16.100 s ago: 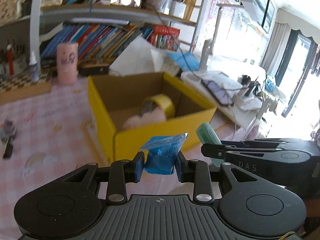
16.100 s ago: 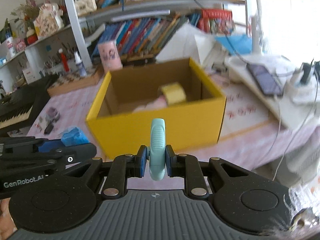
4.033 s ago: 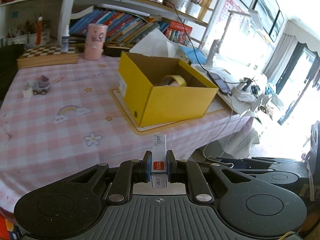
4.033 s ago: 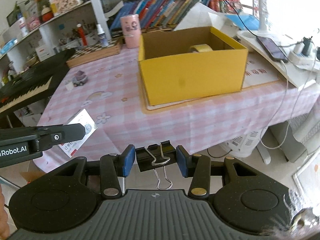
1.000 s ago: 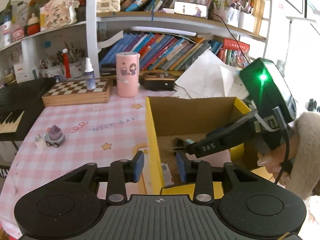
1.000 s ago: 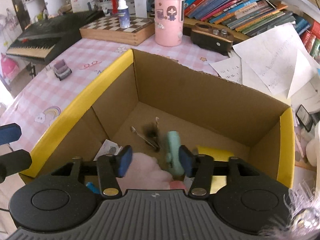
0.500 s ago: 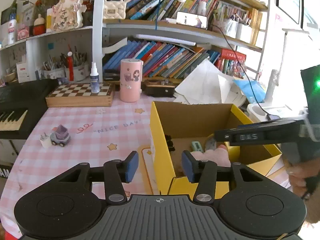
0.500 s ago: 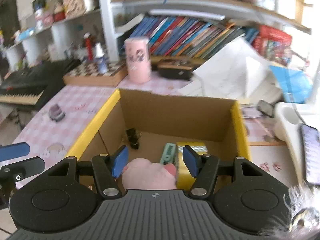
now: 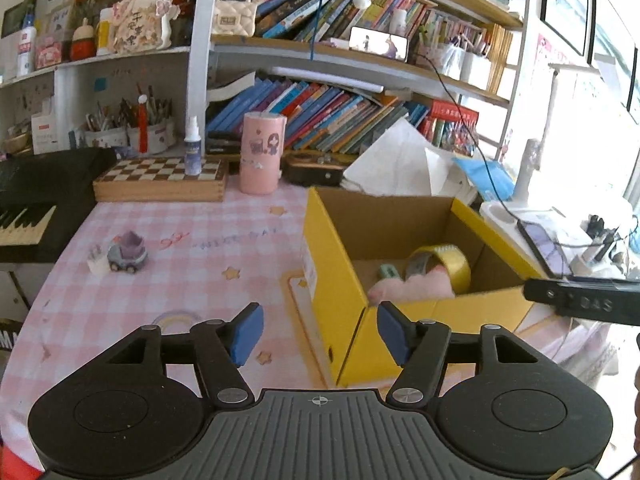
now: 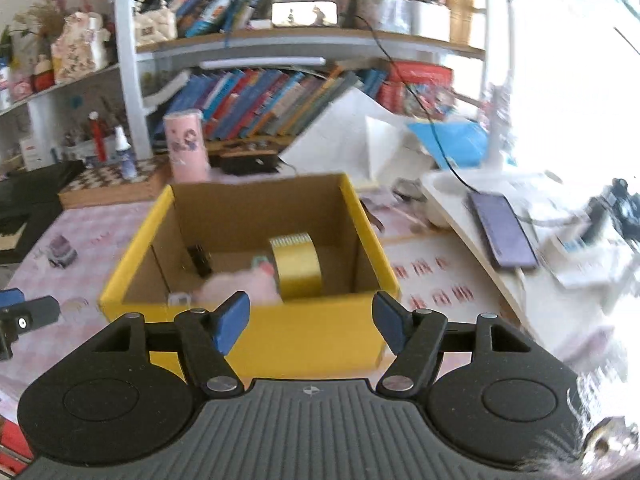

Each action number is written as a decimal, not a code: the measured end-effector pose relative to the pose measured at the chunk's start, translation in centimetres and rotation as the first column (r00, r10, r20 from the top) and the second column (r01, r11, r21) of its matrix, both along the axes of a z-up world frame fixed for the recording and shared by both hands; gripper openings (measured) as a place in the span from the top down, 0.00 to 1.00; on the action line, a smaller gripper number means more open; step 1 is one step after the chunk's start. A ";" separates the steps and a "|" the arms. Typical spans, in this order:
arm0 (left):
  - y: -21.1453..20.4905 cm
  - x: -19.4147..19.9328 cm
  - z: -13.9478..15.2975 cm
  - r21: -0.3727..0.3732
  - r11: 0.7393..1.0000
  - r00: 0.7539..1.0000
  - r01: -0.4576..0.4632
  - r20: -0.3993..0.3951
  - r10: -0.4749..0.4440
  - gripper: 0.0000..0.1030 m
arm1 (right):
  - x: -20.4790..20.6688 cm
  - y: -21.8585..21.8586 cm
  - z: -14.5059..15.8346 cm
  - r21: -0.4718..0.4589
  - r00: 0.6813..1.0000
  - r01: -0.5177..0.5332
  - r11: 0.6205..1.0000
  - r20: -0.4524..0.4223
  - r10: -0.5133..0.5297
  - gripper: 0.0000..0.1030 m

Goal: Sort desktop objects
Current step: 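Withdraw both tools from the box and move toward the toy car and white plug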

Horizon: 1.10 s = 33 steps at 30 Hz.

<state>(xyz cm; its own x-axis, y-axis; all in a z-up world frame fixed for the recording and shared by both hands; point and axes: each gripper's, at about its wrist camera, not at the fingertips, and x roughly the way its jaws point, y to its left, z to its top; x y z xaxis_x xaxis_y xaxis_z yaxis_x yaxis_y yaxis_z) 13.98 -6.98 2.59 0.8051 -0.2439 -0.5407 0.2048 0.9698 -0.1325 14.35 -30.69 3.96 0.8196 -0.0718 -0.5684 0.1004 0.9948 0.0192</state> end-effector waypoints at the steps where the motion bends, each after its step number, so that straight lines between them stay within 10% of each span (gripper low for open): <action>1: 0.4 -0.3 -0.3 0.005 1.000 1.000 -0.003 -0.011 0.003 0.36 | -0.7 0.3 -0.3 0.000 1.000 0.016 1.000 -0.012 -0.016 0.36; 12: 4.8 -4.3 -3.2 0.039 0.999 0.987 -0.026 -0.157 0.032 0.36 | -5.9 4.7 -3.9 0.029 0.987 0.044 0.999 -0.154 -0.039 0.30; 33: 12.4 -9.7 -3.3 0.097 0.992 0.980 -0.082 -0.174 0.098 0.32 | -8.3 15.8 -5.0 0.077 0.958 -0.207 0.975 -0.184 0.218 0.27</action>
